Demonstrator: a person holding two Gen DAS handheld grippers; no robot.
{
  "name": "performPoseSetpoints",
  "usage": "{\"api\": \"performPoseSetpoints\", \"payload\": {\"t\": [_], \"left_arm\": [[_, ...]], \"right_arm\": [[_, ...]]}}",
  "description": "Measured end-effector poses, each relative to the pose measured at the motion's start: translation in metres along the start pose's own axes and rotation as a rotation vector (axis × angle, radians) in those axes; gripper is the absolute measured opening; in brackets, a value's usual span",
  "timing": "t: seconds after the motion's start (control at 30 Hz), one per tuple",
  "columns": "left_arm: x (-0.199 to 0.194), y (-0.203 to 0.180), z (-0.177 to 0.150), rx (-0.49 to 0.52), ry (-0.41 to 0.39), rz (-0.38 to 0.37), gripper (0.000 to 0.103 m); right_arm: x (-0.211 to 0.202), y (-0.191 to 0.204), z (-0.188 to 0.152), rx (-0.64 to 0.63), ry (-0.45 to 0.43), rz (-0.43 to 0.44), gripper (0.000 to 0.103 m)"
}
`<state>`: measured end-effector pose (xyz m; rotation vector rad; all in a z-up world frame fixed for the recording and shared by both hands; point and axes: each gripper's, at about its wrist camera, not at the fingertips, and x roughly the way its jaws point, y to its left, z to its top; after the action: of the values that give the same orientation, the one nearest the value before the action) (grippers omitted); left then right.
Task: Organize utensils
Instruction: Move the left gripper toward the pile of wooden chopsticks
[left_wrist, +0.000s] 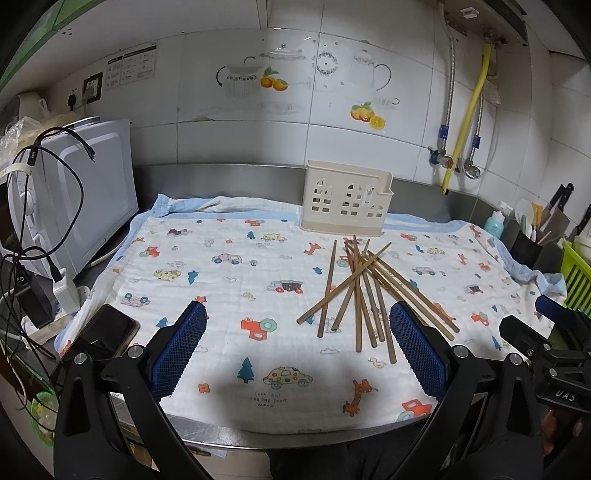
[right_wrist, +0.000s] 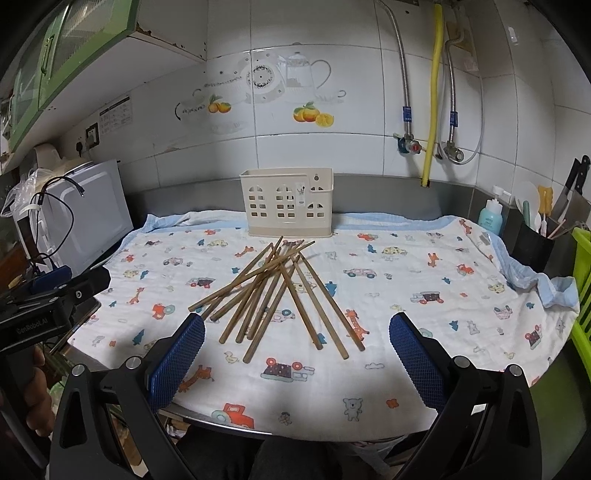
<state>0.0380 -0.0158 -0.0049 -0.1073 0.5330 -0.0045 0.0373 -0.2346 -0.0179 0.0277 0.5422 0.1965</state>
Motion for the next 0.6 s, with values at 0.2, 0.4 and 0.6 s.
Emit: {"api": "performPoseSetpoints", "payload": {"t": [0.2,0.4,0.6], "left_arm": [[0.01,0.001,0.003,0.002,0.014,-0.001,0.098],[0.021,0.002,0.006,0.004,0.028,-0.002,0.098],[0.035,0.003,0.008,0.005,0.048,-0.004,0.098]], "right_arm": [[0.009,-0.001,0.003,-0.007,0.01,-0.002,0.097],[0.019,-0.003,0.006,-0.003,0.025,0.002,0.097],[0.031,-0.004,0.008,-0.004,0.042,0.005,0.097]]}}
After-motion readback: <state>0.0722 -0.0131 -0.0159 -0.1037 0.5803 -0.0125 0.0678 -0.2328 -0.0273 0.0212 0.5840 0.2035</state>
